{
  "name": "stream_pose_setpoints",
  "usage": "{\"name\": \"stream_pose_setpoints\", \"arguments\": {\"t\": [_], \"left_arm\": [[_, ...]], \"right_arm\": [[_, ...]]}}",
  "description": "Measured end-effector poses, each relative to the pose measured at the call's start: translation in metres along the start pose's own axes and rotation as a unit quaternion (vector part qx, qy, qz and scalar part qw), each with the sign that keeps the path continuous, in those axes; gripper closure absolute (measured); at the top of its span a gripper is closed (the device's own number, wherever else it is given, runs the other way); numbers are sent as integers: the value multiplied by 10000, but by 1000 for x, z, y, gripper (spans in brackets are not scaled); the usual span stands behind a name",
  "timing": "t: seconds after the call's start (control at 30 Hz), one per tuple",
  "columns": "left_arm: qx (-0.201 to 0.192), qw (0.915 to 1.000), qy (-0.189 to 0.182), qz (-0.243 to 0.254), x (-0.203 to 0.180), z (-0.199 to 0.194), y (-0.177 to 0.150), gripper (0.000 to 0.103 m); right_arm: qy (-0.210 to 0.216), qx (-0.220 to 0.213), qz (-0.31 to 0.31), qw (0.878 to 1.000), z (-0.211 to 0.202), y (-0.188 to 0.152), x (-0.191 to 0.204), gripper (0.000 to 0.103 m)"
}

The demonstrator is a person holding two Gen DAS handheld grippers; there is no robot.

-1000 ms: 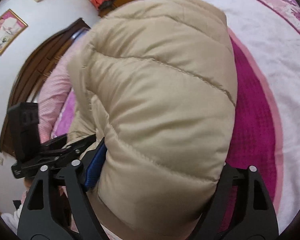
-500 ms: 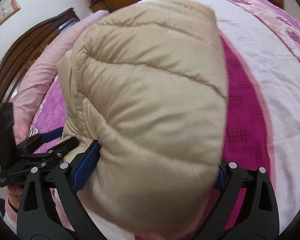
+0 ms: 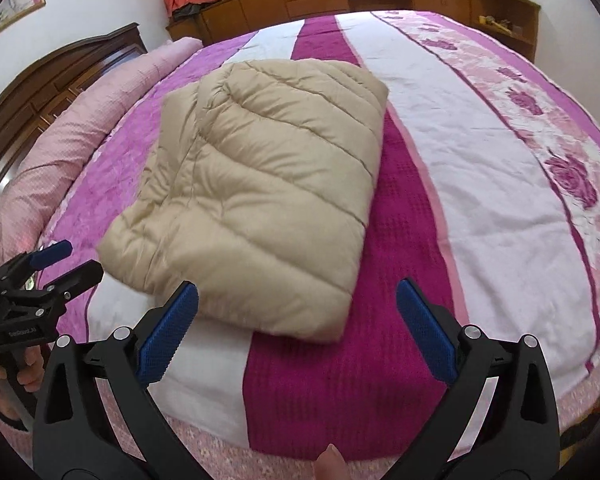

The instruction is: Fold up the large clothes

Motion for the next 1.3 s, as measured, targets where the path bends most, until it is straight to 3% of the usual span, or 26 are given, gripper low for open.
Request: {"name": "stream_pose_setpoints", "arguments": {"t": [0.2,0.43,1.07,1.3], "left_arm": [[-42,10000,85,4,-15,-5,-17,6],[-10,9996,248,146,-32,0,-36,6],[388,9983,215,-368,-28,20,-57,6],[466,9982,274,-278,-30,23,-60,6]], "right_arm": [[-126,3,226,9997,-6,-29,-3,5],[24,204,466,9987,1,-58,-1,5],[-220,380,327,9985,14,-72,6,5],[-217,411,303,9985,17,-73,8,5]]}}
Point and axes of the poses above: each gripper's, at about its wrist camera, not at the fingertips, and z roughly the way its jaws point, x to its left, y to its top, the point moved 8 cm from there along z, roughly the way its jaws point, and after that the axes turned 3 degrees about x, right-handed, at the moved point
